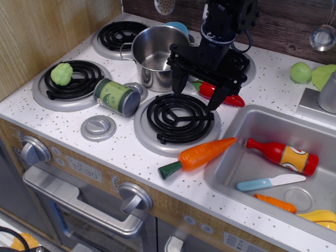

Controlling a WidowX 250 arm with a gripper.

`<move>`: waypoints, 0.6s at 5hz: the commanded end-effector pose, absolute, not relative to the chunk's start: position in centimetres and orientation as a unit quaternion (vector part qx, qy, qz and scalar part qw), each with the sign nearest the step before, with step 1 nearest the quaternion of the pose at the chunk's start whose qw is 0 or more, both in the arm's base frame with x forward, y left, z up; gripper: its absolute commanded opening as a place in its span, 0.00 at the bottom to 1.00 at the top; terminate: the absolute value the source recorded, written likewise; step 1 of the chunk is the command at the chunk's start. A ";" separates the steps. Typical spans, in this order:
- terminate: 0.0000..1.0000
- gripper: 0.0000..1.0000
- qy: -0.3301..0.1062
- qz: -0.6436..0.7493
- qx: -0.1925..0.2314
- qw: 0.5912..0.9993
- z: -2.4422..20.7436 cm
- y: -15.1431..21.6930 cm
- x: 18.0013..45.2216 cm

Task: Put broccoli in pot or pan

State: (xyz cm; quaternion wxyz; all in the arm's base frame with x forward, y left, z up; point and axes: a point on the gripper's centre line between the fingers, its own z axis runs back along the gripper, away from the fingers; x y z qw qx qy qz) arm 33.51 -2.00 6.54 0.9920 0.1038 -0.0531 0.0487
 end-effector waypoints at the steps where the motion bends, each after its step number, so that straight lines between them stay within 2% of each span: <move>1: 0.00 1.00 -0.053 0.049 0.104 0.992 6.5 -2.0 33.5; 2: 0.00 1.00 -0.039 0.048 0.145 0.987 9.0 2.4 31.9; 3: 0.00 1.00 -0.038 0.043 0.177 0.983 10.2 6.5 30.5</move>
